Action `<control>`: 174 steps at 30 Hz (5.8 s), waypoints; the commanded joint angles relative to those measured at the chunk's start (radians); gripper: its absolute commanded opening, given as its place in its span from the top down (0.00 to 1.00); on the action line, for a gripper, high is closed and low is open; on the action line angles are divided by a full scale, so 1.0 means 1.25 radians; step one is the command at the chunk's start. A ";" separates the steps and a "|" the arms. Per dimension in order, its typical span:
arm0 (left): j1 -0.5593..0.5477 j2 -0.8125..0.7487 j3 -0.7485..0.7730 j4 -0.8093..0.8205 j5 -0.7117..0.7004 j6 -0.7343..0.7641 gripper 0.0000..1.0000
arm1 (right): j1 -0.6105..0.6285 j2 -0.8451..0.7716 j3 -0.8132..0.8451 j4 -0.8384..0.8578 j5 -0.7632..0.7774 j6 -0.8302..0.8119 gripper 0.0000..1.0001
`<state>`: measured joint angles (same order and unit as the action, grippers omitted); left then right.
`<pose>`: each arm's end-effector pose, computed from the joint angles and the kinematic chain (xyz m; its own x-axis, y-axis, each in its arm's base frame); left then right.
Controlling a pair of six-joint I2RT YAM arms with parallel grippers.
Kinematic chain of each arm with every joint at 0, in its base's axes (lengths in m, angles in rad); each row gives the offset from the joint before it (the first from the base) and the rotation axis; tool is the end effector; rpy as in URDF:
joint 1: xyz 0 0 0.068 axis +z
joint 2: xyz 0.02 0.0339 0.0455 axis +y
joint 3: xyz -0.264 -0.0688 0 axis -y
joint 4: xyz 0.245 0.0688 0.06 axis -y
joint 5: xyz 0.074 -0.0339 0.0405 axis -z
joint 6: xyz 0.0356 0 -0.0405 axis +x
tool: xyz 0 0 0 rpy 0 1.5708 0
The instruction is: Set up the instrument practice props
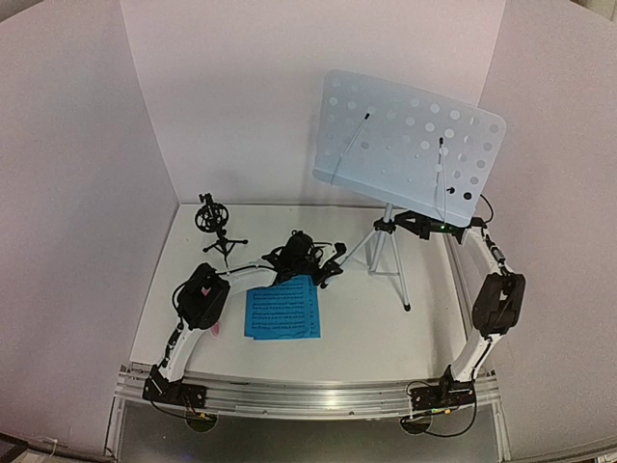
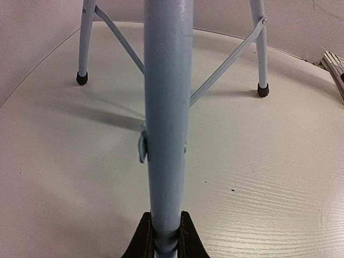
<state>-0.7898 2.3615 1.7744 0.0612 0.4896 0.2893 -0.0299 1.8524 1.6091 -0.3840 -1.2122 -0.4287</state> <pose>0.3655 -0.3925 0.1605 -0.0782 0.4365 -0.8963 0.9760 0.2169 0.0205 0.4164 0.0209 0.3155 -0.2230 -0.1393 -0.9648 -0.9235 0.3470 0.1633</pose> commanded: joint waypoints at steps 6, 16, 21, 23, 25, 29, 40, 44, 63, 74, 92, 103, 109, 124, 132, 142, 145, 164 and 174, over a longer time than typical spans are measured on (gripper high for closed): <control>0.022 0.012 0.025 0.013 -0.062 0.006 1.00 | 0.045 0.010 -0.013 -0.038 0.065 0.235 1.00; 0.018 0.017 0.032 -0.001 -0.068 0.018 1.00 | 0.081 -0.019 -0.054 -0.039 0.176 0.361 1.00; 0.016 0.015 0.028 0.003 -0.082 -0.019 1.00 | 0.081 -0.030 -0.004 -0.039 0.228 0.465 0.96; 0.016 0.014 0.025 0.010 -0.089 -0.041 1.00 | 0.081 -0.042 0.013 -0.038 0.250 0.484 0.95; 0.014 0.014 0.023 0.017 -0.098 -0.057 1.00 | 0.081 -0.052 0.029 -0.036 0.259 0.495 0.94; 0.012 0.017 0.024 0.034 -0.121 -0.088 1.00 | 0.081 -0.066 0.043 -0.037 0.269 0.522 0.54; -0.011 0.034 0.009 0.090 -0.204 -0.148 1.00 | 0.063 -0.132 0.011 -0.038 0.371 0.541 0.47; -0.017 0.050 0.022 0.089 -0.234 -0.199 1.00 | 0.045 -0.164 0.010 -0.038 0.412 0.562 0.42; -0.037 0.052 -0.003 0.112 -0.288 -0.267 1.00 | 0.030 -0.278 -0.268 -0.035 0.431 0.382 0.40; -0.040 0.038 0.013 0.082 -0.208 -0.244 0.78 | 0.030 -0.308 -0.347 -0.030 0.473 0.322 0.40; -0.026 -0.244 -0.081 -0.125 -0.011 -0.116 0.27 | 0.111 -0.416 -0.393 -0.030 0.542 0.475 0.39; 0.012 -0.628 -0.444 -0.252 -0.043 -0.150 0.24 | 0.366 -0.421 -0.401 -0.017 0.768 0.708 0.39; 0.087 -0.754 -0.626 -0.278 -0.173 -0.397 0.17 | 0.567 -0.275 -0.334 0.013 0.928 0.791 0.40; 0.268 -0.698 -0.781 -0.303 -0.122 -0.634 0.23 | 0.680 0.174 -0.052 0.037 0.908 0.954 0.46; 0.275 -0.554 -0.754 -0.282 -0.043 -0.645 0.37 | 0.662 0.266 -0.015 0.042 0.869 0.996 0.46; 0.276 -0.501 -0.760 -0.242 0.014 -0.665 0.46 | 0.647 0.306 -0.055 0.104 0.808 1.037 0.46; 0.280 -0.495 -0.760 -0.240 0.022 -0.665 0.51 | 0.644 0.303 -0.083 0.124 0.806 1.049 0.46; 0.302 -0.597 -0.805 -0.189 0.003 -0.692 1.00 | 0.639 0.277 -0.122 0.150 0.789 1.033 0.46; 0.291 -0.686 -0.669 -0.378 0.102 -0.444 1.00 | 0.638 0.069 -0.158 0.143 0.780 0.867 0.24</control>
<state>-0.4183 1.6021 0.8663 -0.2972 0.5603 -0.4419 0.7727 2.1401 1.4537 -0.1762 -0.2485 0.7576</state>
